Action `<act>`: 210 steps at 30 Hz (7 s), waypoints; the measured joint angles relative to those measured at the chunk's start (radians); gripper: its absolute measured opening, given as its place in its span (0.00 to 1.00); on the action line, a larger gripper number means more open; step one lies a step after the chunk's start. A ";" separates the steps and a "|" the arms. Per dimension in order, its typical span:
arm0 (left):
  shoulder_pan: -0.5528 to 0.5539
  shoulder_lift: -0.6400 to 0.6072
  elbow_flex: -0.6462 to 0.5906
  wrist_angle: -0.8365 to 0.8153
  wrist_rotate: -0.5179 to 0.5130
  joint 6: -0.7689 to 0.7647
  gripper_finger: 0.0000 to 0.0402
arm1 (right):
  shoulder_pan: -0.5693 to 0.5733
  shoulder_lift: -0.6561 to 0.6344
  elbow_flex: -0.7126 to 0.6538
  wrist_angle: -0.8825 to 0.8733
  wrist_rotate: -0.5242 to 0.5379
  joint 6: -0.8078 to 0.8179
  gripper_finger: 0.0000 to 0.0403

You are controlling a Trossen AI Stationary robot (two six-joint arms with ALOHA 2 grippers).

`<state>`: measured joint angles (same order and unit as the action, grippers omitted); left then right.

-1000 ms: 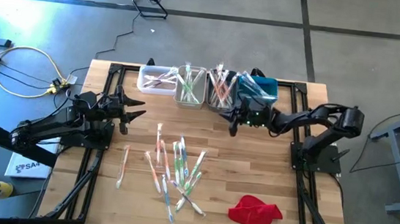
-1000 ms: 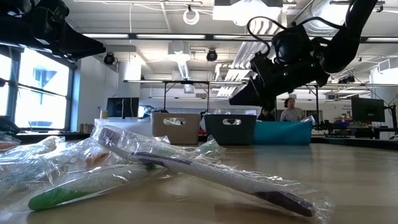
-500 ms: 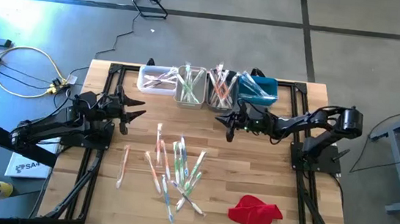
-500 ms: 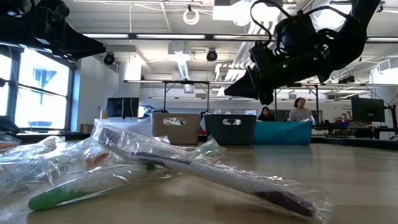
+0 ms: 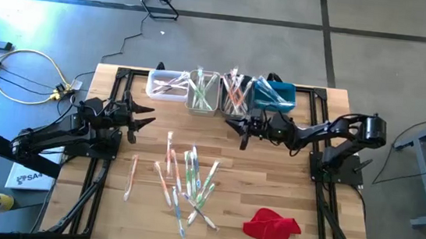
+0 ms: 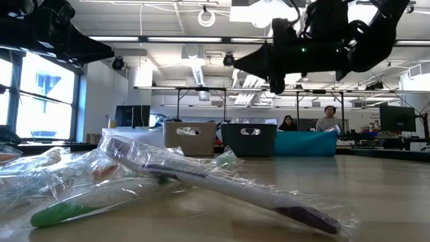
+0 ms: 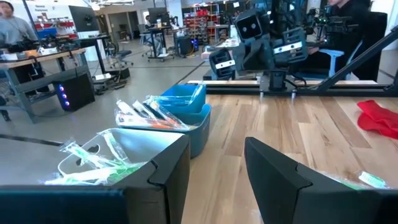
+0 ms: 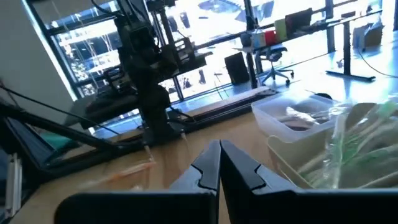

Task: Pick & Place Toothbrushes
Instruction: Put the blue toothbrush into the blue bin

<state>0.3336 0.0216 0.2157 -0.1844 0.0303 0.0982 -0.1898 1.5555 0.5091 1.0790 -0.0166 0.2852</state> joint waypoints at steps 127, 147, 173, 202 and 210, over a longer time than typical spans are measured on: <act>0.000 0.000 0.000 -0.028 0.000 -0.025 0.37 | 0.271 0.528 0.801 -1.126 0.095 0.479 0.32; 0.000 0.000 0.000 -0.029 0.004 -0.025 0.37 | 0.259 0.561 0.801 -1.100 0.096 0.447 0.25; 0.000 0.000 0.000 -0.037 0.000 -0.025 0.37 | 0.242 0.306 0.800 -1.302 0.308 0.204 0.01; 0.000 0.000 0.000 -0.036 0.003 -0.024 0.37 | 0.146 -0.125 0.801 -1.927 0.705 0.072 0.01; 0.000 0.000 0.000 -0.035 0.000 0.002 0.37 | -0.008 -0.127 0.801 -1.980 0.691 -0.054 0.01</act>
<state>0.3332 0.0216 0.2161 -0.2199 0.0307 0.1006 -0.1974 1.4288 1.3102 -0.9011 0.6743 0.2311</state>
